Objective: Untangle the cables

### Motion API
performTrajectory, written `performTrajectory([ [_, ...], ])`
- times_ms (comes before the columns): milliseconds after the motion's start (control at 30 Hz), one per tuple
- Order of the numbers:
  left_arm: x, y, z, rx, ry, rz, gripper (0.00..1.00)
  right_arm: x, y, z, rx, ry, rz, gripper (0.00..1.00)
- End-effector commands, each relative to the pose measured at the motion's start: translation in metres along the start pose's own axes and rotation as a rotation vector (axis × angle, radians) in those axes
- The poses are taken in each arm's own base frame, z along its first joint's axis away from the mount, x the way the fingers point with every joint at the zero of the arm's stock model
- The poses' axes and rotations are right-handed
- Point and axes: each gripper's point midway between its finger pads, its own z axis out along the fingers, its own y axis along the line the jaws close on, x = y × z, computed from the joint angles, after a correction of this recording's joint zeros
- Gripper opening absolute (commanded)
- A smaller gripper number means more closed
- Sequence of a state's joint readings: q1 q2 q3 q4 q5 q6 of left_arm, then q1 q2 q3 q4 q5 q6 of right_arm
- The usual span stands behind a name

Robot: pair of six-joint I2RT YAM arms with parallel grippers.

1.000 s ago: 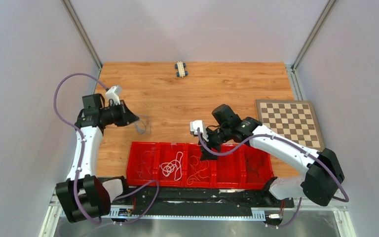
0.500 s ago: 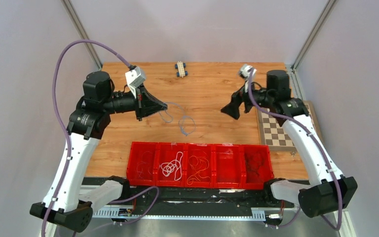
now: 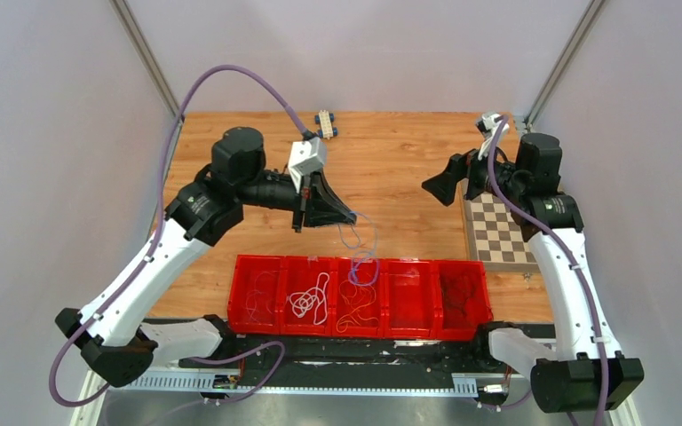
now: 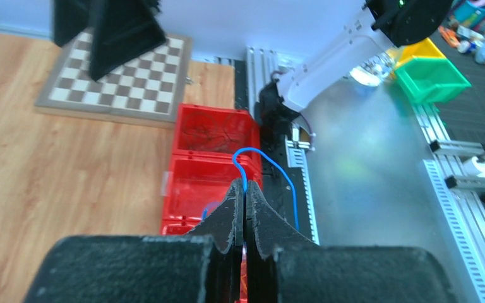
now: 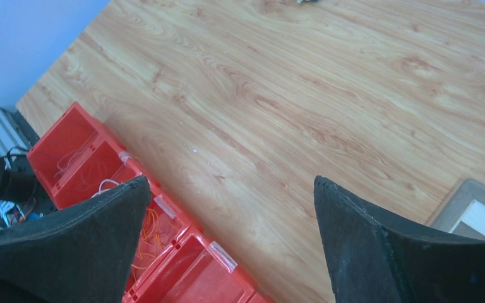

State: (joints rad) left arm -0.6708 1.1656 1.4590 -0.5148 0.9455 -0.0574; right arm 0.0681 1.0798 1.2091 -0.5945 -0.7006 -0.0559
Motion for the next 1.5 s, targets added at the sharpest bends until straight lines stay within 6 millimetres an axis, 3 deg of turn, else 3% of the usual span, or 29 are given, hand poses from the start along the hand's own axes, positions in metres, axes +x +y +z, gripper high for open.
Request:
performTrajectory([
  [0, 0.010, -0.003, 0.026, 0.035, 0.004, 0.038, 0.00, -0.006, -0.013, -0.002, 0.034, -0.059, 0.095, 1.00],
  [100, 0.029, -0.010, 0.049, 0.085, 0.046, 0.044, 0.00, -0.002, -0.028, -0.007, 0.064, -0.077, 0.145, 1.00],
  [200, 0.040, -0.004, 0.066, 0.072, 0.076, 0.045, 0.00, -0.001, -0.034, -0.014, 0.073, -0.103, 0.181, 1.00],
  [333, 0.058, 0.018, 0.087, 0.024, 0.120, 0.012, 0.00, 0.000, -0.030, -0.026, 0.061, -0.143, 0.214, 1.00],
  [533, 0.084, 0.025, 0.105, 0.052, 0.166, -0.043, 0.00, 0.014, -0.024, -0.032, 0.055, -0.144, 0.235, 1.00],
  [900, 0.075, 0.015, 0.115, 0.070, 0.159, -0.051, 0.00, 0.019, -0.029, -0.027, 0.050, -0.132, 0.263, 1.00],
  [967, 0.084, 0.020, 0.118, 0.062, 0.175, -0.062, 0.00, 0.017, -0.030, -0.027, 0.049, -0.137, 0.266, 1.00],
  [1233, 0.163, 0.043, 0.135, 0.022, 0.336, -0.135, 0.00, 0.019, -0.027, -0.027, 0.037, -0.134, 0.269, 1.00],
  [1467, 0.195, 0.043, 0.147, 0.009, 0.405, -0.100, 0.00, 0.025, -0.027, -0.026, 0.040, -0.128, 0.274, 1.00],
])
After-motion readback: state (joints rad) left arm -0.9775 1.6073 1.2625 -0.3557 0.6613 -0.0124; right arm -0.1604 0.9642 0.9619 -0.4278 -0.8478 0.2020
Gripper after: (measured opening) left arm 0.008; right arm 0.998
